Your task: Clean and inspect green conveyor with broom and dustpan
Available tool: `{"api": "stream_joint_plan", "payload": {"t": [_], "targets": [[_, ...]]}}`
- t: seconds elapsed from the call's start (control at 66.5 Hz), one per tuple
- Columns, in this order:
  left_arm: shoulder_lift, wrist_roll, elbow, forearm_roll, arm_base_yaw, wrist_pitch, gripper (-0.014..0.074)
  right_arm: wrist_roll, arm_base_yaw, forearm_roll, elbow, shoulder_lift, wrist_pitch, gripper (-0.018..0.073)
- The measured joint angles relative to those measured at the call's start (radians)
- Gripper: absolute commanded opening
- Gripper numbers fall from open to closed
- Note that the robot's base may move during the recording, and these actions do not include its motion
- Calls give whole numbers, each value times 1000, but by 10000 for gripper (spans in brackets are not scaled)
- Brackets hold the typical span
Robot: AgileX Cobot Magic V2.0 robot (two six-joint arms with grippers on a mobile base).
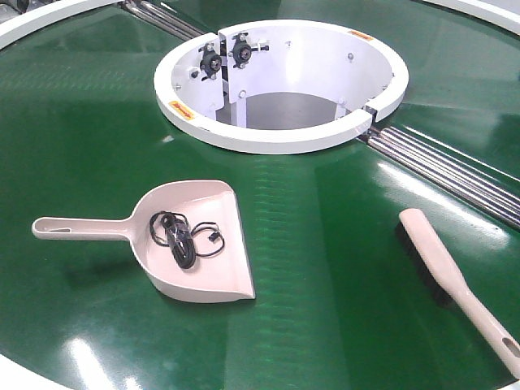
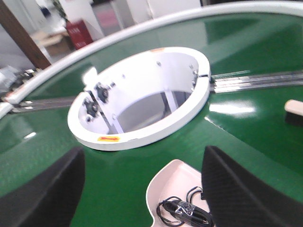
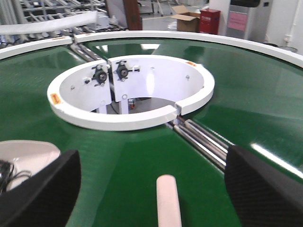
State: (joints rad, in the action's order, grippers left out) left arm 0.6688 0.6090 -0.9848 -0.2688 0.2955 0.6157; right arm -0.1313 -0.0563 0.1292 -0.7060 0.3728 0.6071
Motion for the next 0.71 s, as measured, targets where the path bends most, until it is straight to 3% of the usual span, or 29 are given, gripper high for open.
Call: {"api": "stream_joint_plan", "payload": {"t": [0.18, 0.406, 0.556, 0.662, 0.707], "targets": [[-218, -41, 321, 5, 0, -87, 481, -29, -21, -14, 253, -224, -68, 588], [-303, -104, 627, 59, 0, -193, 481, -37, -21, -29, 471, -386, -212, 588], [-313, -254, 721, 59, 0, -294, 481, -37, -21, -21, 486, -386, -224, 557], [-313, -281, 732, 59, 0, -319, 452, -37, -21, -21, 486, -386, -224, 475], [-313, -284, 733, 59, 0, -328, 398, -37, -21, -21, 486, -386, -224, 417]]}}
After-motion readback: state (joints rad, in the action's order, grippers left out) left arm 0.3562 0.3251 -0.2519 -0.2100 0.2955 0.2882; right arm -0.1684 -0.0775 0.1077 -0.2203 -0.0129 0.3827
